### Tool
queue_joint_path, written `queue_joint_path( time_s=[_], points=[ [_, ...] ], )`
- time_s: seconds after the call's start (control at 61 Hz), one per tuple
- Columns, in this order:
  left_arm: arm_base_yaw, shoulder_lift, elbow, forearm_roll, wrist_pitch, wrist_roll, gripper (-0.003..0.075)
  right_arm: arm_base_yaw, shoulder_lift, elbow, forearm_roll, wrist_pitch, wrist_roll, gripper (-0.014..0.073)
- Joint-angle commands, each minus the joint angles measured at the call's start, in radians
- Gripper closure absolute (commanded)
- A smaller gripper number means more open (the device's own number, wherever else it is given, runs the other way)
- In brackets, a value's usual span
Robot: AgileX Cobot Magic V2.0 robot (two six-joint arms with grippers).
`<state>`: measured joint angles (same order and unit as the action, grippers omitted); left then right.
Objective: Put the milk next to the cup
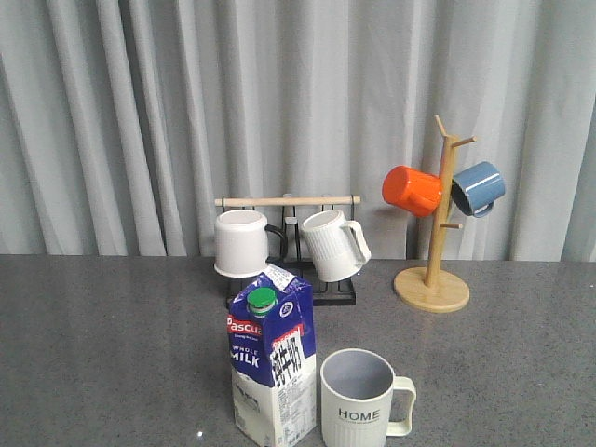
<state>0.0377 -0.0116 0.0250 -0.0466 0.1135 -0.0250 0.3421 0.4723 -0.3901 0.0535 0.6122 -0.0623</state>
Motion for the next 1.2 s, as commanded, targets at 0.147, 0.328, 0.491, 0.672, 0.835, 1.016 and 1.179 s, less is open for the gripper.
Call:
queue_joint_path(
  time_s=[0.147,0.328,0.491,0.672,0.835,1.016,1.179],
  points=[
    [0.001,-0.013,0.021,0.128,-0.113,-0.127,0.0728,-0.002,0.004,-0.027,-0.001,-0.061,0.002,0.0599],
    [0.001,-0.013,0.021,0.125,-0.122,-0.153,0.0728,-0.002,0.004,-0.027,-0.001,-0.061,0.002,0.0599],
    [0.001,-0.013,0.021,0.125,-0.120,-0.157,0.0728,-0.002,0.004,-0.027,-0.001,-0.059,0.002,0.0599],
    [0.001,-0.013,0.021,0.126,-0.120,-0.157,0.0728,-0.002,0.004,-0.027,-0.001,-0.052,0.002,0.0599],
    [0.001,-0.013,0.021,0.126,-0.120,-0.157,0.0728,-0.002,0.004,-0.027,-0.001,-0.052,0.002,0.0599],
    [0.001,-0.013,0.021,0.126,-0.120,-0.157,0.0728,-0.002,0.004,-0.027,-0.001,-0.052,0.002,0.0599],
    [0.001,-0.013,0.021,0.126,-0.120,-0.157,0.0728,-0.002,0.004,-0.027,-0.001,-0.052,0.002,0.0599]
  ],
)
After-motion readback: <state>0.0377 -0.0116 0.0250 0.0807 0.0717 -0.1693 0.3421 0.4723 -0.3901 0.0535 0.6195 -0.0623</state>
